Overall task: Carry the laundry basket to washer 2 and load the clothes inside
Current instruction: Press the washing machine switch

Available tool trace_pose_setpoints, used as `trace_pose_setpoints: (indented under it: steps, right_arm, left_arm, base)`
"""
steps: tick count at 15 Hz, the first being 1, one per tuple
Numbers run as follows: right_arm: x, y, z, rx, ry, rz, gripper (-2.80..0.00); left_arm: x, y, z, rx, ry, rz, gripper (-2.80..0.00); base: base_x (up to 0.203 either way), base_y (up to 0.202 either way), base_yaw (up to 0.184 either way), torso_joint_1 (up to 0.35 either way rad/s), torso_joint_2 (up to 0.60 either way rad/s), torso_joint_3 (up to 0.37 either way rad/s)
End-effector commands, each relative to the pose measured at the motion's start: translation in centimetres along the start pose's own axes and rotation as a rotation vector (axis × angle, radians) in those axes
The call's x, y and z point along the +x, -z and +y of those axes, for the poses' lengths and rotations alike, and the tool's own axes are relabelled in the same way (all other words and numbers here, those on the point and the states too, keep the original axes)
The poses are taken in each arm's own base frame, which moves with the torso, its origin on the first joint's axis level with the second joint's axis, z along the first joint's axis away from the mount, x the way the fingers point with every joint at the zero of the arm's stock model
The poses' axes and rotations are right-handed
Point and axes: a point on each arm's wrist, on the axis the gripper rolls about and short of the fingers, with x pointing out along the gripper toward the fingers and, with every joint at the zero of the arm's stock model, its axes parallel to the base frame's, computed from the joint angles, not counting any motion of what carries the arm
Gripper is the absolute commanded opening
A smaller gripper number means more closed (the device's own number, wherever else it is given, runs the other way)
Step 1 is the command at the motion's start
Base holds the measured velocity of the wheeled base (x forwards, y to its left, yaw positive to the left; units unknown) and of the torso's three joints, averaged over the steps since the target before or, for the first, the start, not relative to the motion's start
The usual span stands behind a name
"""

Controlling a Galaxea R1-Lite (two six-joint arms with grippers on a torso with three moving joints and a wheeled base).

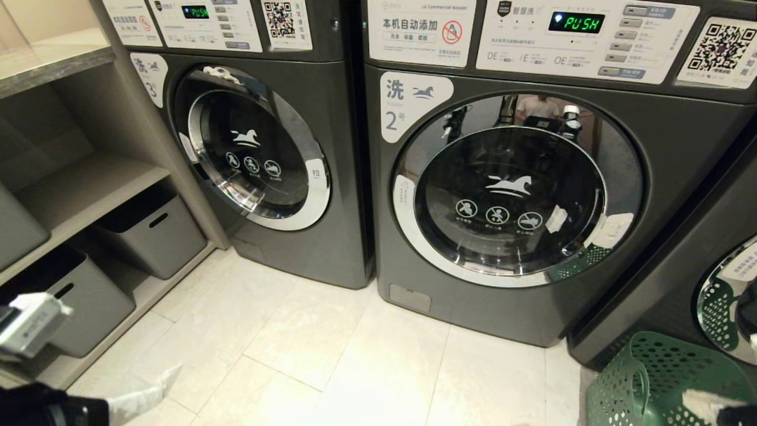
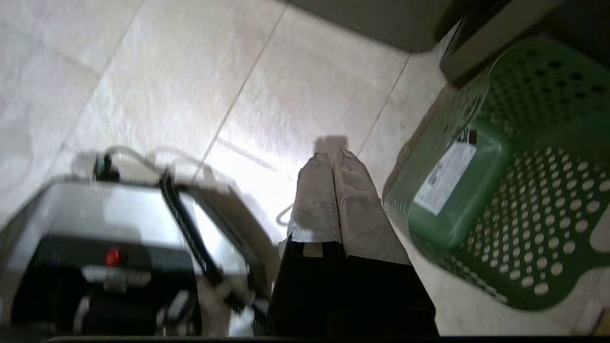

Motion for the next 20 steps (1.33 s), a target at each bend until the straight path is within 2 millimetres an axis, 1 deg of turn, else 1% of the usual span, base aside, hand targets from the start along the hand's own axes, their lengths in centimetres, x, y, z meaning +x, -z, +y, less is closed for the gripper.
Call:
trace_pose_setpoints:
  steps: [1,3,5,7,10,12,13,14,16,17,18,20]
  right_arm:
    - [-2.7,4.8,1.0,-0.096,-0.008,-0.066,-2.80]
    - [-3.5,6.6,1.2,-0.145,0.005,-0.096,-2.80]
    - [-4.4,7.7,1.4,-0.167,0.027,-0.187,-2.80]
    - [-5.3,8.5,1.5,-0.179,0.051,-0.298,-2.80]
    - [-6.3,9.5,1.7,-0.189,0.076,-0.454,-2.80]
    - [-6.8,10.2,1.7,-0.179,0.088,-0.541,-2.80]
    - [-6.8,10.4,1.7,-0.150,0.088,-0.556,-2.80]
    - [-6.6,10.5,1.7,-0.084,0.085,-0.549,-2.80]
    - [-6.5,10.6,1.6,0.001,0.104,-0.549,-2.80]
    - [-6.5,10.6,1.6,0.003,0.103,-0.548,-2.80]
    - [-6.5,10.6,1.6,-0.002,0.102,-0.547,-2.80]
    - [-6.5,10.6,1.6,-0.003,0.102,-0.547,-2.80]
  left_arm:
    - [-0.6,3.4,1.3,-0.009,-0.012,-0.022,-2.80]
    - [-0.9,4.9,2.2,-0.043,-0.069,-0.048,-2.80]
    - [-0.9,6.3,3.3,-0.089,-0.196,-0.062,-2.80]
    - [-1.5,8.6,4.0,-0.060,-0.308,-0.104,-2.80]
    - [-3.2,11.6,3.8,0.058,-0.262,-0.301,-2.80]
    - [-3.9,13.1,3.6,0.131,-0.230,-0.436,-2.80]
    - [-4.2,13.8,3.6,0.163,-0.225,-0.503,-2.80]
    - [-4.3,14.3,3.6,0.186,-0.224,-0.548,-2.80]
    - [-4.1,14.6,3.7,0.230,-0.224,-0.549,-2.80]
    - [-4.1,14.6,3.7,0.271,-0.231,-0.543,-2.80]
    - [-4.0,14.7,3.7,0.271,-0.233,-0.543,-2.80]
    - [-4.1,14.6,3.7,0.210,-0.225,-0.550,-2.80]
  base:
    - [0.000,0.000,0.000,0.000,0.00,0.000]
    - [0.000,0.000,0.000,0.000,0.00,0.000]
    - [0.000,0.000,0.000,0.000,0.00,0.000]
    - [0.000,0.000,0.000,0.000,0.00,0.000]
    - [0.000,0.000,0.000,0.000,0.00,0.000]
    - [0.000,0.000,0.000,0.000,0.00,0.000]
    - [0.000,0.000,0.000,0.000,0.00,0.000]
    - [0.000,0.000,0.000,0.000,0.00,0.000]
    - [0.000,0.000,0.000,0.000,0.00,0.000]
    - [0.000,0.000,0.000,0.000,0.00,0.000]
    - [0.000,0.000,0.000,0.000,0.00,0.000]
    - [0.000,0.000,0.000,0.000,0.00,0.000]
